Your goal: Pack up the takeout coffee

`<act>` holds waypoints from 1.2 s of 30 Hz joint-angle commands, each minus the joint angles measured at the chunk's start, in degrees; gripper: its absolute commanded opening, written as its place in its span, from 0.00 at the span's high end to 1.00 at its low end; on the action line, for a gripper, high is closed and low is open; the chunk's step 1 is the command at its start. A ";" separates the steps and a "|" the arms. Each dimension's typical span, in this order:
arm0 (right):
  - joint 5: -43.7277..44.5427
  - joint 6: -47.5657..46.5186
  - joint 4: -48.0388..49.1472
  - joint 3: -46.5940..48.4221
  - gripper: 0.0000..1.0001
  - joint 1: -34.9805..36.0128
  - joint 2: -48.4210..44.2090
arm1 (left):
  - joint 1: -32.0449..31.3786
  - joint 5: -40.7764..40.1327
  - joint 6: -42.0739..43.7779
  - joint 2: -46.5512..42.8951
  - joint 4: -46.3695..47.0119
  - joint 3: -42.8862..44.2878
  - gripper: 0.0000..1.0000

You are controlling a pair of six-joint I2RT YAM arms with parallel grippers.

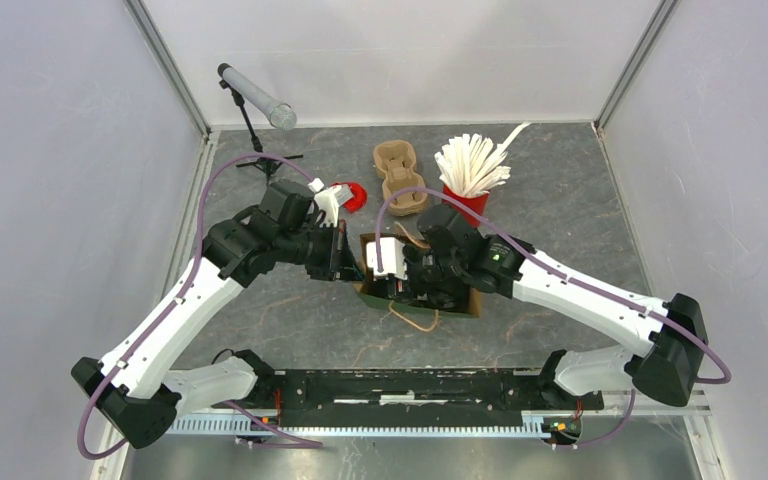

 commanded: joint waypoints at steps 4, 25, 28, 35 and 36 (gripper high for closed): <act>-2.63 -1.27 0.23 0.43 0.34 -0.15 -2.79 | 0.21 1.86 -3.82 -1.06 1.16 1.61 0.98; -0.43 0.45 3.68 1.95 0.41 -1.03 -4.82 | 0.21 2.28 -3.76 1.19 -0.58 3.88 0.98; -0.22 1.19 4.70 2.56 0.43 -1.47 -5.22 | 0.21 2.02 -3.65 1.72 -1.18 4.71 0.98; 4.70 5.72 11.06 2.24 0.43 -2.73 -7.92 | 0.30 1.32 -3.37 2.71 -2.08 5.39 0.95; 5.08 6.00 11.57 2.07 0.43 -2.87 -8.34 | 0.30 1.28 -3.36 2.72 -2.10 5.46 0.95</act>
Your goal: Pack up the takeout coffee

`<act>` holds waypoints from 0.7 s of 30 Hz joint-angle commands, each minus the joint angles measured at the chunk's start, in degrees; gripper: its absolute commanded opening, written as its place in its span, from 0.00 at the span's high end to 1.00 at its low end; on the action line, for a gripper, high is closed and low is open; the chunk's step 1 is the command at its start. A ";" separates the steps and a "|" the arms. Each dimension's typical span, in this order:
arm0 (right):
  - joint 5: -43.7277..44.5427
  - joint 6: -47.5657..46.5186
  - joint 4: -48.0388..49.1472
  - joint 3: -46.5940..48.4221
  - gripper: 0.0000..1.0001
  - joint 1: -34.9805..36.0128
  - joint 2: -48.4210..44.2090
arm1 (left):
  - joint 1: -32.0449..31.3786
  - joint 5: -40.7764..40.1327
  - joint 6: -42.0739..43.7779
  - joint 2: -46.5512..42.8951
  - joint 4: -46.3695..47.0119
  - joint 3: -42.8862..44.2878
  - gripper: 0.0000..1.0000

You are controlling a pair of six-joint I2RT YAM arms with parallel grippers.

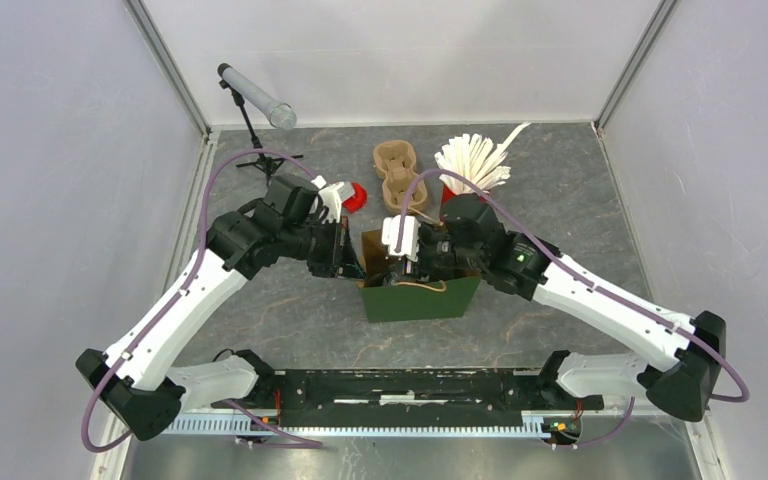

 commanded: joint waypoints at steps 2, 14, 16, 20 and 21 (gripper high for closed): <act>3.34 3.37 6.40 1.97 0.43 -0.87 -3.82 | 0.29 0.66 -1.96 0.24 0.40 2.86 0.94; 7.00 8.58 12.44 2.25 0.38 -0.94 -8.17 | 0.47 -4.02 0.04 2.17 -1.96 8.88 0.57; 6.39 9.98 13.76 2.82 0.37 -0.94 -8.45 | 0.45 -4.86 0.62 2.47 -2.29 10.47 0.54; 11.22 14.16 16.83 3.72 0.37 -0.94 -9.34 | 0.55 -7.75 1.87 2.77 -3.70 13.82 0.37; 12.46 15.32 17.95 3.85 0.37 -0.93 -9.74 | 0.56 -8.42 2.31 2.86 -4.09 14.90 0.34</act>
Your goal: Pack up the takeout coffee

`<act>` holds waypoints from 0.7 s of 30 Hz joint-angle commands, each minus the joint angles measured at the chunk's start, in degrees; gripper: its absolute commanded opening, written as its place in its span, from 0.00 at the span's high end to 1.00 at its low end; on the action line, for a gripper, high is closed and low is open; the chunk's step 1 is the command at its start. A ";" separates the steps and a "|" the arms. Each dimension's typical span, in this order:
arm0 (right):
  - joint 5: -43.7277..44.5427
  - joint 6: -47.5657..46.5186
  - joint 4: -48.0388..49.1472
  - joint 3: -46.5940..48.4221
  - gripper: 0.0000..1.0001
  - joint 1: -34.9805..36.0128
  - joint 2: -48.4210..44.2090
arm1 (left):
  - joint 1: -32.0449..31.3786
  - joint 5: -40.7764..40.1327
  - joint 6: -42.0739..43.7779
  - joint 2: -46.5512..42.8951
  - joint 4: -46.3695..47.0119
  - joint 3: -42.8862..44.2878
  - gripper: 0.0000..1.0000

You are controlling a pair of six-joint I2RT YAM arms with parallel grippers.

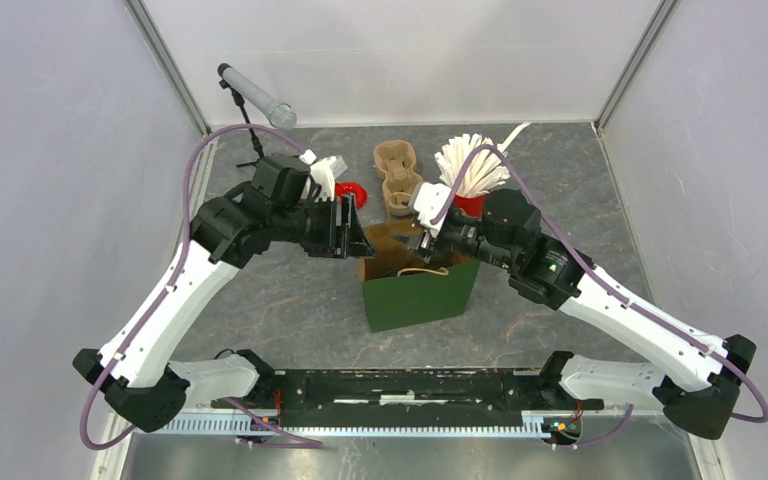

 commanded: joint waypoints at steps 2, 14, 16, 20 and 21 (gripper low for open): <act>5.13 6.87 9.49 3.23 0.35 -0.27 -2.56 | 0.46 -4.81 2.82 0.40 -1.89 7.55 0.27; 40.05 11.76 -2.65 18.60 0.35 -1.44 3.62 | 0.46 -16.19 8.93 -1.25 -0.53 16.39 0.00; 45.08 11.84 -6.18 20.54 0.36 -3.09 5.50 | 0.45 -18.75 9.55 -3.39 2.43 13.42 0.00; 42.95 16.03 -12.43 21.88 0.36 -12.36 8.79 | 0.46 -23.78 8.10 -6.64 7.13 8.79 0.00; 41.66 17.60 -13.22 21.60 0.36 -15.42 9.49 | 0.41 -24.25 7.44 -7.52 8.12 7.61 0.00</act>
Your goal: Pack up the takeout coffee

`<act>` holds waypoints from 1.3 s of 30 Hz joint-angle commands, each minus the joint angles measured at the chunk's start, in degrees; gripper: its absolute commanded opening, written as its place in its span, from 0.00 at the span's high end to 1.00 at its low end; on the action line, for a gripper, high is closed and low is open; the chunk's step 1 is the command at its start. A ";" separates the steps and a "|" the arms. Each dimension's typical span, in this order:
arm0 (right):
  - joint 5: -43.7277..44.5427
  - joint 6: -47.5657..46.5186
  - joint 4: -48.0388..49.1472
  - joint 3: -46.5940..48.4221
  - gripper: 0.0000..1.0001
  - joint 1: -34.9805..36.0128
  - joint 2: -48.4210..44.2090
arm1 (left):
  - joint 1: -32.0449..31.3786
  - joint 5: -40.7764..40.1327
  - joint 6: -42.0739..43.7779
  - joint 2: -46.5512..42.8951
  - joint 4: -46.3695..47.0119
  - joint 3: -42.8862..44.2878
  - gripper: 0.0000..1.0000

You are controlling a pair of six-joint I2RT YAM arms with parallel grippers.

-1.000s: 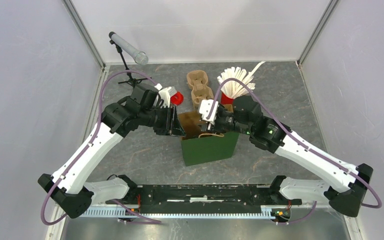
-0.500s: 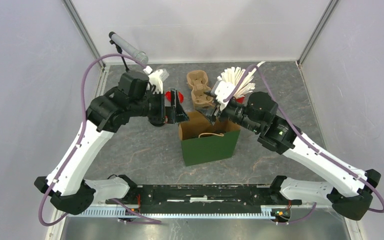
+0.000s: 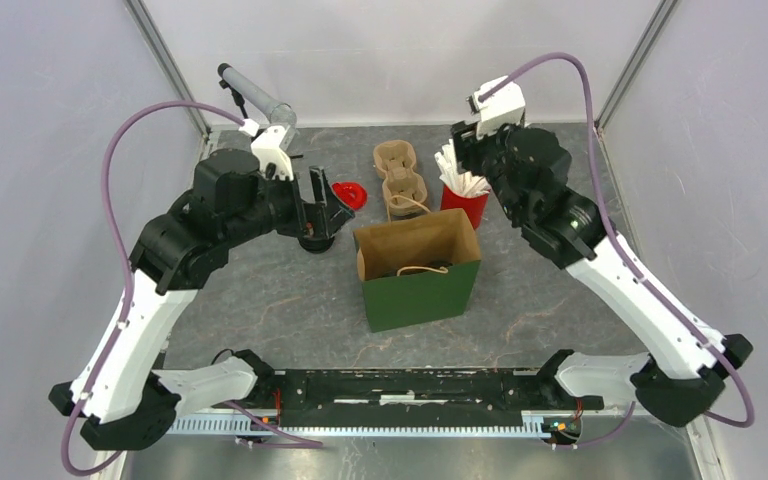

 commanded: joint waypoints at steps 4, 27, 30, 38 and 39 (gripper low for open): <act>-3.61 10.85 -6.17 -3.19 0.35 -19.01 4.36 | 0.23 -5.45 -0.05 -5.49 8.34 -6.82 0.00; -20.44 24.92 14.25 -3.53 0.48 -34.75 20.80 | 0.17 -4.80 -0.31 -6.63 6.20 -9.88 0.00; -21.42 24.41 15.60 -4.11 0.66 -34.77 20.70 | 0.21 -4.93 0.13 -6.08 5.95 -9.39 0.00; -24.81 22.53 14.71 1.02 0.86 -35.20 20.21 | 0.22 -5.69 1.44 -4.58 4.56 -7.20 0.00; -25.45 21.97 13.95 2.27 0.87 -35.25 19.83 | 0.22 -5.89 1.41 -4.63 4.50 -7.22 0.00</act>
